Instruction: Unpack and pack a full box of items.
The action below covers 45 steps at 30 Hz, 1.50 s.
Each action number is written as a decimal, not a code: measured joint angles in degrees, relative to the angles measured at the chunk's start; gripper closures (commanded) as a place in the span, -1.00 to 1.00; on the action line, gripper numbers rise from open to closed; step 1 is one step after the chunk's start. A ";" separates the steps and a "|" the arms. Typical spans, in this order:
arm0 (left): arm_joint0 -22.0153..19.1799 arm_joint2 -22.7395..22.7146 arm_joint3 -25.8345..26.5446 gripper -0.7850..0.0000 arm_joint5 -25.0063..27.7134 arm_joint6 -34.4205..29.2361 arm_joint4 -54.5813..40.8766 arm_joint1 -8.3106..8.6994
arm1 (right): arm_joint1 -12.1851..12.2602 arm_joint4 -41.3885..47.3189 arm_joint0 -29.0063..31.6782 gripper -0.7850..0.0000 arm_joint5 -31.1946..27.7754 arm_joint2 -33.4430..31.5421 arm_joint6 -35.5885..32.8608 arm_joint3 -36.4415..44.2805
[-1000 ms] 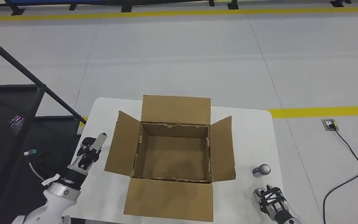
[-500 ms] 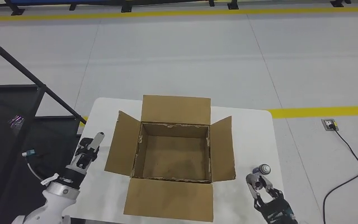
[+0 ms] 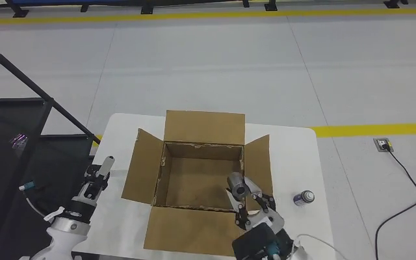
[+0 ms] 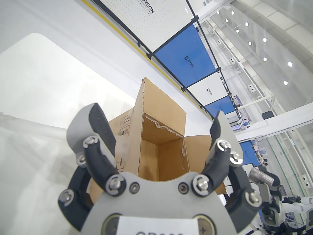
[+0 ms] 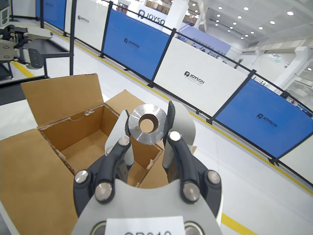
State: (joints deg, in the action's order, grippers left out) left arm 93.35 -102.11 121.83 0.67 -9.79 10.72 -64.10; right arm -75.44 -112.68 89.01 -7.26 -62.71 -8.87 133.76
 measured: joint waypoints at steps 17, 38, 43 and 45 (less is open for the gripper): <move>-0.05 0.01 -0.02 -1.00 -0.05 -0.05 0.01 0.01 | -2.72 1.40 -13.65 1.00 1.55 11.01 -11.72 -11.66; -0.05 0.01 -0.02 -1.00 -0.04 -0.05 0.01 0.01 | -9.74 26.48 -42.35 1.00 2.55 15.48 -23.31 -49.93; -0.05 0.01 -0.02 -1.00 -0.04 -0.05 0.01 0.01 | -13.06 30.57 -50.79 1.00 1.99 20.78 -26.66 -63.44; -0.05 0.01 -0.02 -1.00 -0.04 -0.05 0.01 0.01 | -14.09 31.85 -52.81 1.00 1.51 22.13 -27.51 -66.92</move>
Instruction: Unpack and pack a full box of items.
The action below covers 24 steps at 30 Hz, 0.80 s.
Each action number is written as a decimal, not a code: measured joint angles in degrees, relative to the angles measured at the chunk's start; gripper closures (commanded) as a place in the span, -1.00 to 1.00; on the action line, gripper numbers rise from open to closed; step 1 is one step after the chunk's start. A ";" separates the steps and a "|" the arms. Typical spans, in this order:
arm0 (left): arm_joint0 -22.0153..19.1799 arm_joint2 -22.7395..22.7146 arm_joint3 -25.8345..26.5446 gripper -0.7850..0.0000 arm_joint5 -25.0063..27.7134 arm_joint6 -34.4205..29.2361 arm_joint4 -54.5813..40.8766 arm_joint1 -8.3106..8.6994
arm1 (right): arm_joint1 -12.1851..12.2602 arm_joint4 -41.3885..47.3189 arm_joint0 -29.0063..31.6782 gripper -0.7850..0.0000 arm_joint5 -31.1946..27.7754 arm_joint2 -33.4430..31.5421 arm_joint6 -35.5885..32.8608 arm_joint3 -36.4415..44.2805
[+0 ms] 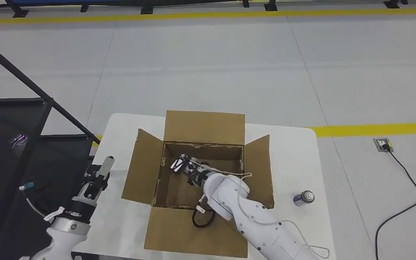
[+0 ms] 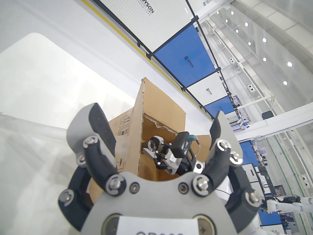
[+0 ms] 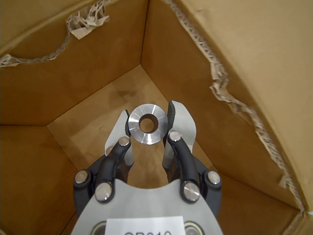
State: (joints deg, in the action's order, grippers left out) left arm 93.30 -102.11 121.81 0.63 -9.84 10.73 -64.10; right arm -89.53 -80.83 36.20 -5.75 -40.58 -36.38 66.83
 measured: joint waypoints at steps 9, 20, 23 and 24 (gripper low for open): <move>0.00 0.00 0.00 -1.00 0.00 0.00 0.00 0.00 | -3.37 3.18 -4.68 1.00 -1.14 3.02 -0.65 -10.25; 0.00 0.00 0.00 -1.00 0.00 0.00 0.00 0.00 | -4.40 3.89 -4.82 -1.00 -2.12 1.94 -0.80 -13.00; 0.00 0.00 0.00 -1.00 0.00 0.00 0.00 0.00 | -4.09 3.17 -3.85 -1.00 -2.58 1.20 -1.21 -11.88; 0.00 0.00 0.00 -1.00 0.00 0.00 0.00 0.00 | -3.97 2.91 -3.48 -1.00 -2.74 0.97 -1.47 -11.33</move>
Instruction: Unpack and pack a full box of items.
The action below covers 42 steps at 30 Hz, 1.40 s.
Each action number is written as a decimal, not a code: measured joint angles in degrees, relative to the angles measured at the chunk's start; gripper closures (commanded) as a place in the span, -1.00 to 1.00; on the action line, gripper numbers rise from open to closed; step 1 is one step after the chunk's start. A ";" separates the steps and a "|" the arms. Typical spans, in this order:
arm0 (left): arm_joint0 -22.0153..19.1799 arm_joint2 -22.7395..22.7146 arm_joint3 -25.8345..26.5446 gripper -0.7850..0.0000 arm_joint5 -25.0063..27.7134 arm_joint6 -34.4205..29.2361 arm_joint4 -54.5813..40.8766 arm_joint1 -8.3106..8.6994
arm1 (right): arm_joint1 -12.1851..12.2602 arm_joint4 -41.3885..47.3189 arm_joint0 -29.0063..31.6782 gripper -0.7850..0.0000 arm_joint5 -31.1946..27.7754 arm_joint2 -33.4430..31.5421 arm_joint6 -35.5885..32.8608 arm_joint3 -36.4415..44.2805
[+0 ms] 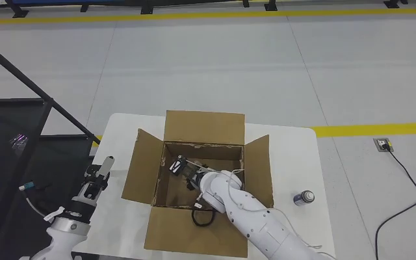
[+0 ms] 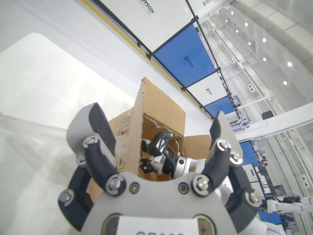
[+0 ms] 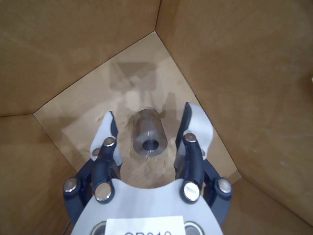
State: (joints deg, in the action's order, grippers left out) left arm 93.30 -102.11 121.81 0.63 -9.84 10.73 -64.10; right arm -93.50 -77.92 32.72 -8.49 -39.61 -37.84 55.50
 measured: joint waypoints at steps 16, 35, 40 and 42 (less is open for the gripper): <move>0.00 0.00 0.00 -1.00 0.00 0.00 0.00 0.00 | 5.72 -15.37 18.00 -1.00 -1.10 -8.64 0.96 31.02; 0.00 0.00 0.00 -1.00 0.00 0.00 0.00 0.00 | 10.66 -31.95 48.63 -1.00 14.88 -30.95 16.03 67.42; 0.00 0.00 0.00 -1.00 0.00 0.00 0.00 0.00 | 11.17 -32.16 54.14 -1.00 16.96 -37.71 16.08 70.46; 0.00 0.00 0.00 -1.00 0.00 0.00 0.00 0.00 | 11.27 -31.49 55.57 -1.00 17.54 -39.97 15.48 70.55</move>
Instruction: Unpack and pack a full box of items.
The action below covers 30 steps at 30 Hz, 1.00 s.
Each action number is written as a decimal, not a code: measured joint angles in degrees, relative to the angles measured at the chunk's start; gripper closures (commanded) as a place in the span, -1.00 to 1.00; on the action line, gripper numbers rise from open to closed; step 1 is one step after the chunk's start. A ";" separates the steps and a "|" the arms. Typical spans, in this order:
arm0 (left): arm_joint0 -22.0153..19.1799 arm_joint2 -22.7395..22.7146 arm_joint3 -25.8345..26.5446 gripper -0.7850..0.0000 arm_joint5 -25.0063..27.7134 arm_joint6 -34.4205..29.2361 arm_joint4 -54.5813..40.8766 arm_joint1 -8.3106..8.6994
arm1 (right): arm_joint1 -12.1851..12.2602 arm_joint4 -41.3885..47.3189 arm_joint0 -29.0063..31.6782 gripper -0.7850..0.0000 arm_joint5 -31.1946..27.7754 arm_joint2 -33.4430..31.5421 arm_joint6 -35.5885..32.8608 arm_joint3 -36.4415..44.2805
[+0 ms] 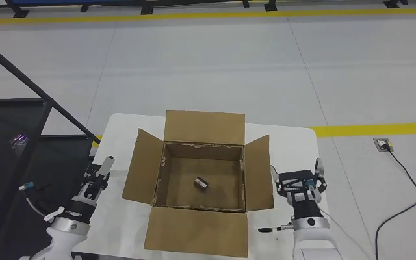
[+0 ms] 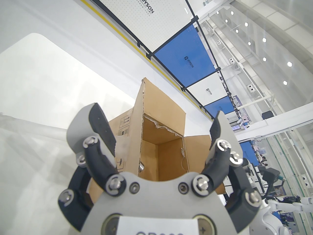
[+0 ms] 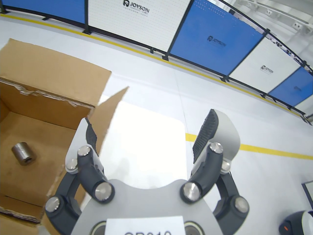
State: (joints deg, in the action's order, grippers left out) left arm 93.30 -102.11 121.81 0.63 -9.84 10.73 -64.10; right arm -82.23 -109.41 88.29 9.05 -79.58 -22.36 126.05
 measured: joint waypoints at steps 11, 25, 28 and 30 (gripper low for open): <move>0.00 0.00 0.00 -1.00 0.00 0.00 0.00 0.00 | 0.55 12.25 3.01 -1.00 -5.63 -10.83 -5.45 -9.29; 0.00 0.00 0.00 -1.00 0.00 0.00 0.00 0.00 | 1.07 21.93 -2.23 -0.29 -8.41 -15.14 -8.94 -22.38; 0.00 0.00 0.00 -1.00 0.00 0.00 0.00 0.00 | 1.10 23.23 -2.47 0.33 -8.39 -15.26 -7.84 -23.04; 0.00 0.00 0.00 -1.00 0.00 0.00 0.00 0.00 | 1.18 23.43 -2.42 0.69 -8.79 -15.31 -7.59 -23.20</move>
State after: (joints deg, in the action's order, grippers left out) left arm 93.30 -102.11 121.81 0.63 -9.84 10.73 -64.10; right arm -81.05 -85.98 85.87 0.26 -94.88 -29.96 102.85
